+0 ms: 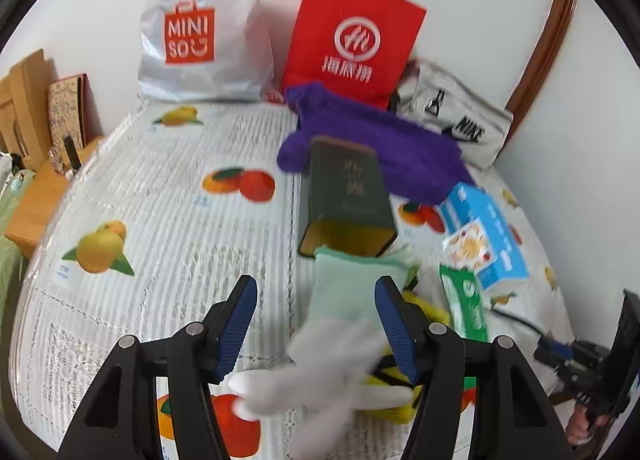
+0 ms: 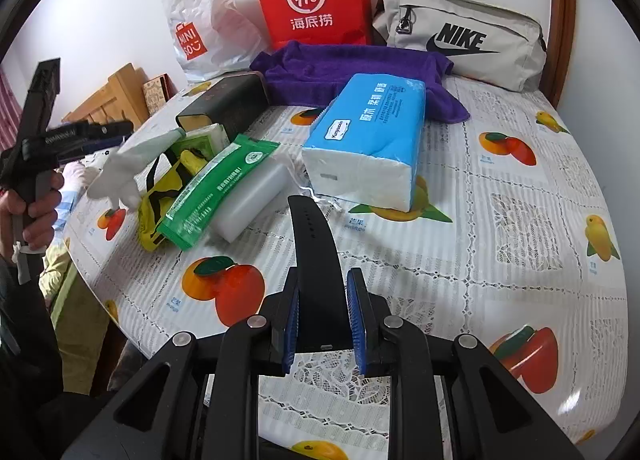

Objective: Organize soft objects
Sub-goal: 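Lift the glove with the left tool while the right tool carries the strap toward the purple towel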

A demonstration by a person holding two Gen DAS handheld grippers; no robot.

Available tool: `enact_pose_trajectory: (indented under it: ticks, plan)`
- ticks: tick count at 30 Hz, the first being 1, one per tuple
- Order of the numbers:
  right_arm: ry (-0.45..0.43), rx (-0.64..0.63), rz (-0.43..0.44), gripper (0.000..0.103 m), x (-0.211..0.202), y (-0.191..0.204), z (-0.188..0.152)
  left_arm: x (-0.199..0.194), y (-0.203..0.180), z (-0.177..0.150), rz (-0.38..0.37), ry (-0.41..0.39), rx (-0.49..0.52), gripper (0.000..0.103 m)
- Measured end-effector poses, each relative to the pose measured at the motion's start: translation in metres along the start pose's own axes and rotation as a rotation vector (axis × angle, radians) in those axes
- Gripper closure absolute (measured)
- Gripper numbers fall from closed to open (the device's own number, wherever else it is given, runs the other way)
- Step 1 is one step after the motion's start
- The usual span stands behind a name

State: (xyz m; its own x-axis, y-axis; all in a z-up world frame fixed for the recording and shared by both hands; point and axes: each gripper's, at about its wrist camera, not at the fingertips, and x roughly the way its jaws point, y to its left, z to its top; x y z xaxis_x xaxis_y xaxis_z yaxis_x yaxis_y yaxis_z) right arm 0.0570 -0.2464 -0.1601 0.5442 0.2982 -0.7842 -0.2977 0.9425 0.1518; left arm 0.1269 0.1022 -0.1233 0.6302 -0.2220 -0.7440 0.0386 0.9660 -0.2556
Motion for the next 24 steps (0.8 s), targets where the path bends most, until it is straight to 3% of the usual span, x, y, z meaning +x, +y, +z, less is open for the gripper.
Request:
enact_pose_trajectory:
  ticks: [2,5,8,11,12,13,14,15,21,24]
  plan:
    - [0.007,0.0,-0.001,0.081,0.002,0.001,0.0,0.006,0.001,-0.006,-0.023,0.025,0.009,0.044]
    - [0.015,-0.004,-0.001,0.081,0.005,0.002,0.0,0.012,-0.008,-0.015,-0.041,0.067,0.063,0.03]
    - [0.023,-0.006,0.002,0.08,0.009,0.004,-0.001,0.016,-0.024,-0.027,-0.061,0.091,0.135,0.028]
    - [0.029,-0.008,0.005,0.081,0.012,0.006,-0.002,0.025,-0.036,-0.038,-0.016,0.113,0.188,0.028]
    - [0.031,-0.008,0.006,0.081,0.012,0.007,-0.002,0.028,-0.039,-0.04,0.003,0.115,0.206,0.038]
    - [0.032,-0.009,0.007,0.081,0.013,0.008,-0.003,0.03,-0.038,-0.041,0.009,0.12,0.215,0.069]
    - [0.033,-0.01,0.007,0.081,0.013,0.008,-0.003,0.031,-0.037,-0.041,0.012,0.132,0.209,0.084]
    - [0.033,-0.011,0.005,0.081,0.012,0.008,-0.004,0.03,-0.034,-0.04,0.003,0.131,0.189,0.09]
    - [0.028,-0.005,0.0,0.081,0.01,0.007,-0.002,-0.009,-0.018,-0.017,-0.074,-0.011,0.105,0.092]
    - [0.027,0.004,-0.005,0.081,0.011,0.005,-0.001,-0.019,-0.01,-0.008,-0.063,-0.04,0.085,0.092]
